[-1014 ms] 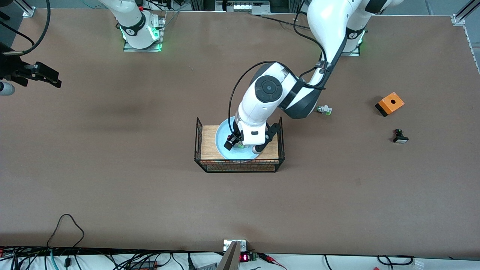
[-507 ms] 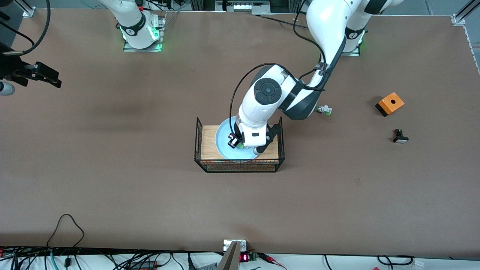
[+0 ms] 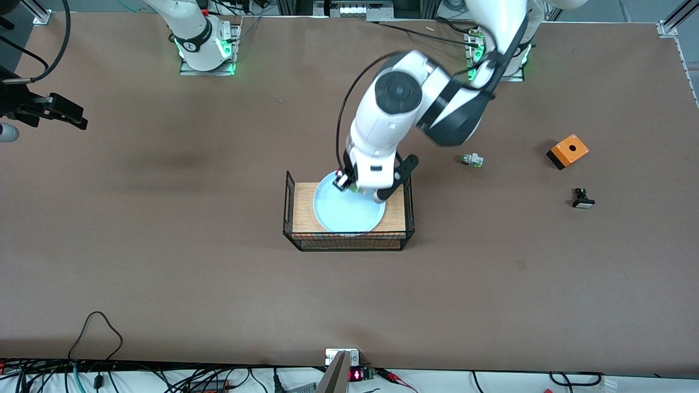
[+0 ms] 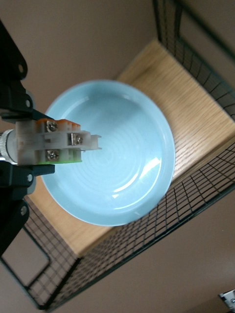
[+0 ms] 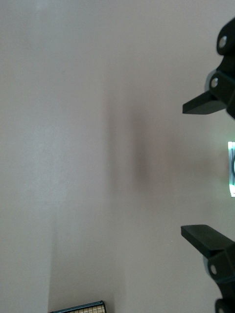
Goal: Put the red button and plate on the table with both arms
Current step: 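Lift the button out and set it down while the right gripper advances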
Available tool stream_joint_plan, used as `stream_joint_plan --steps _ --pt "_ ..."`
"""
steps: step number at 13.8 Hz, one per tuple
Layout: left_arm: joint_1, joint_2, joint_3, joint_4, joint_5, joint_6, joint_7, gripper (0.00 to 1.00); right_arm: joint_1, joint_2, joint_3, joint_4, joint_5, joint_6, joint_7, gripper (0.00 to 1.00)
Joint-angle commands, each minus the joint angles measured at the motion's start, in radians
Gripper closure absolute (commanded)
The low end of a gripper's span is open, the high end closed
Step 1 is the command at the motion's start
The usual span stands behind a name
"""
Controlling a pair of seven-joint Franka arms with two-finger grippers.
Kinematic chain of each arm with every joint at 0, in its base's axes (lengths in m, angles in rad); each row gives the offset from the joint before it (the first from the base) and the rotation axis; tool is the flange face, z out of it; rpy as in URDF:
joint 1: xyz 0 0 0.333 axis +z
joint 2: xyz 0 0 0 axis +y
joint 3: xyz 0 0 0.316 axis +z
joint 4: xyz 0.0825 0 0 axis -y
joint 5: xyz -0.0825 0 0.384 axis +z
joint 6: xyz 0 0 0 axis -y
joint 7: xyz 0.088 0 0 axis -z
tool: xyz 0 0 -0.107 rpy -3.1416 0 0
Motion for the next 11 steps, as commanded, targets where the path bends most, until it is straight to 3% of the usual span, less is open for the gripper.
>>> stream_joint_plan --steps 1,3,6,9,11 --pt "0.027 -0.062 0.014 -0.019 0.033 -0.160 0.274 0.70 -0.006 0.004 0.003 0.009 0.018 -0.011 -0.010 0.00" --pt "0.070 -0.094 0.012 -0.021 0.118 -0.261 0.507 0.70 0.001 0.004 0.008 0.011 0.031 -0.010 0.032 0.00" --pt "0.162 -0.102 0.014 -0.029 0.137 -0.393 0.935 0.70 0.044 0.003 0.060 0.011 0.142 -0.004 0.357 0.00" --pt "0.279 -0.099 0.015 -0.071 0.148 -0.424 1.282 0.64 0.134 0.018 0.143 0.011 0.206 0.029 0.650 0.00" --pt "0.357 -0.096 0.014 -0.113 0.201 -0.415 1.445 0.64 0.251 0.056 0.174 0.011 0.209 0.128 0.870 0.00"
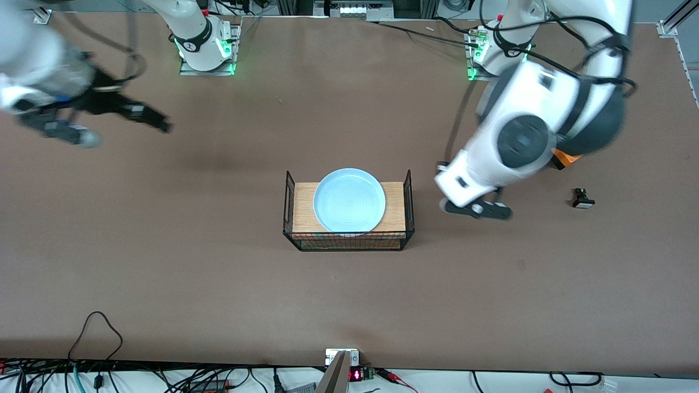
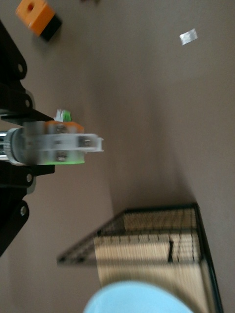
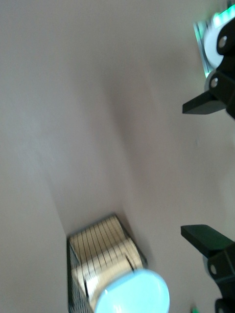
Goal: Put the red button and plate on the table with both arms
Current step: 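Lift the button out and set it down while the right gripper advances, then open the left gripper while the right gripper moves above the plate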
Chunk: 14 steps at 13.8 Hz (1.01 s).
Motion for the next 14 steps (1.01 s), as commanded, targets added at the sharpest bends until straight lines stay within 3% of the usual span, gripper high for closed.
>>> stream_joint_plan --steps 1,6,11,13,14 --pt "0.081 -0.015 -0.014 -0.085 0.073 0.016 0.197 0.64 0.163 0.064 0.021 0.010 0.002 0.126 0.299 0.00" --pt "0.187 -0.016 -0.014 -0.315 0.169 0.213 0.368 0.69 0.337 0.193 0.019 0.012 -0.003 0.335 0.738 0.00" --pt "0.197 -0.018 -0.026 -0.312 0.162 0.217 0.370 0.65 0.357 0.245 0.018 0.036 -0.021 0.369 0.786 0.00" --pt "0.216 -0.016 -0.026 -0.312 0.162 0.217 0.374 0.53 0.354 0.245 0.018 0.041 -0.023 0.367 0.786 0.00" --pt "0.220 -0.016 -0.028 -0.311 0.159 0.217 0.373 0.29 0.354 0.245 0.016 0.041 -0.023 0.367 0.786 0.00"
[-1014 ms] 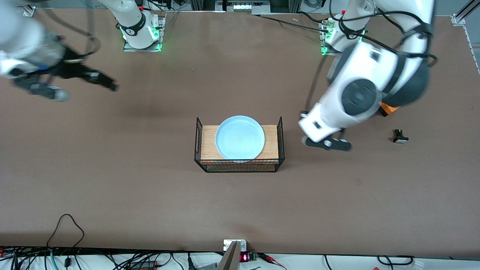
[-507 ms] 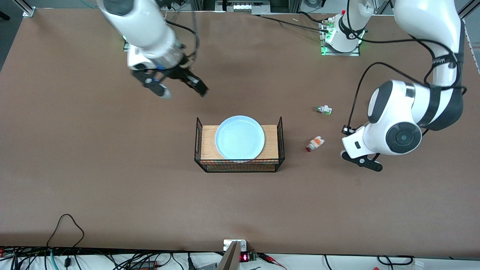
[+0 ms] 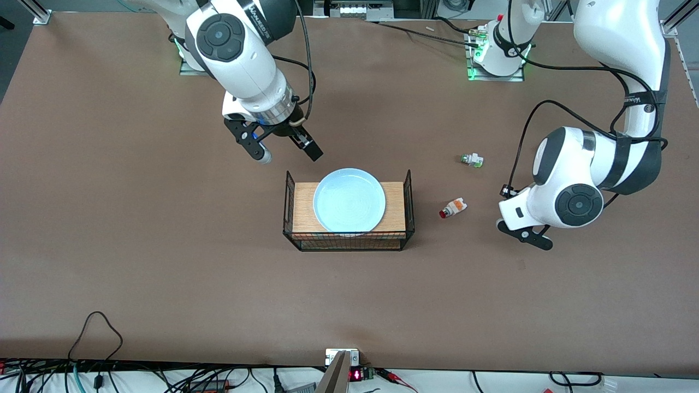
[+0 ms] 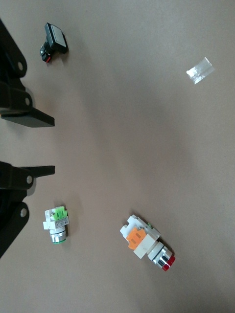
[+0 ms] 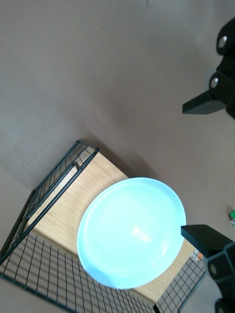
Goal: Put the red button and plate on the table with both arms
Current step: 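Open the left gripper while the right gripper moves above the plate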
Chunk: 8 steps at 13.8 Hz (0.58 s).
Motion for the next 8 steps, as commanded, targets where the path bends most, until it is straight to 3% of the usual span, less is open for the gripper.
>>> stream_joint_plan --steps 1,8 --pt "0.024 -0.024 -0.010 -0.017 0.006 0.005 0.022 0.00 0.011 -0.002 -0.010 0.017 -0.016 -0.013 0.026 0.00" --pt "0.088 -0.007 -0.010 -0.018 -0.012 0.015 0.023 0.00 0.005 -0.002 -0.012 0.019 -0.016 -0.013 0.026 0.00"
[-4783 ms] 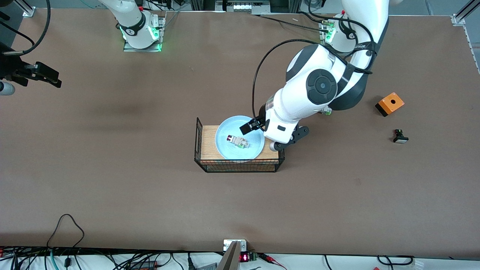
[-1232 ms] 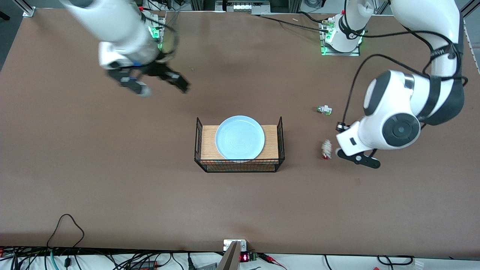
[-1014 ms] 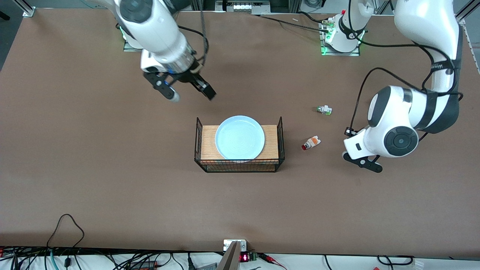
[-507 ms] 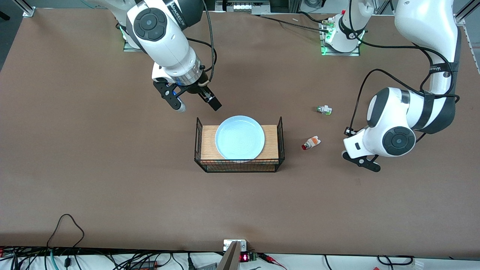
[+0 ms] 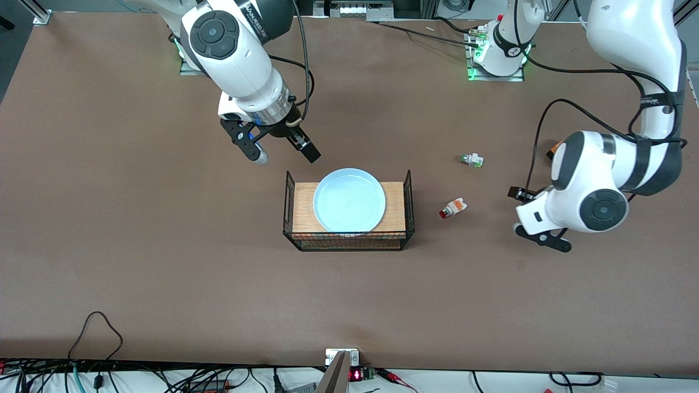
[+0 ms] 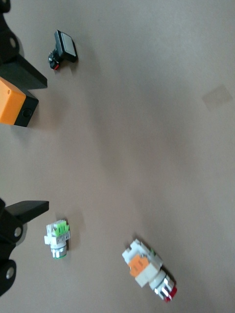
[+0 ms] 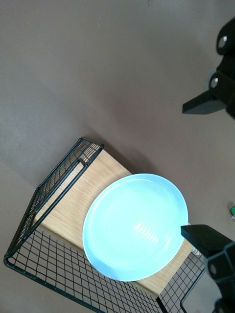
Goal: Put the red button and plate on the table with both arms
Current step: 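Open the left gripper while the right gripper moves above the plate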
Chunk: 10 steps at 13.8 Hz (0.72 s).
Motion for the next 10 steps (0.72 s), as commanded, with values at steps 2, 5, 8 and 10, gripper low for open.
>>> stream_joint_plan --steps 2,5,8,10 --pt "0.022 -0.003 -0.010 -0.014 -0.012 0.013 0.021 0.00 0.005 -0.002 -0.004 0.013 -0.016 -0.011 0.023 0.00" --pt "0.028 0.026 -0.010 -0.011 -0.027 0.033 0.021 0.00 0.007 -0.002 -0.005 0.011 -0.016 -0.011 0.025 0.00" --pt "0.028 0.023 -0.010 -0.009 -0.027 0.043 0.021 0.00 -0.009 -0.002 -0.010 0.011 -0.033 -0.013 0.010 0.00" --pt "0.028 0.023 -0.010 -0.006 -0.027 0.043 0.021 0.00 -0.047 -0.008 -0.016 0.014 -0.031 -0.013 -0.001 0.00"
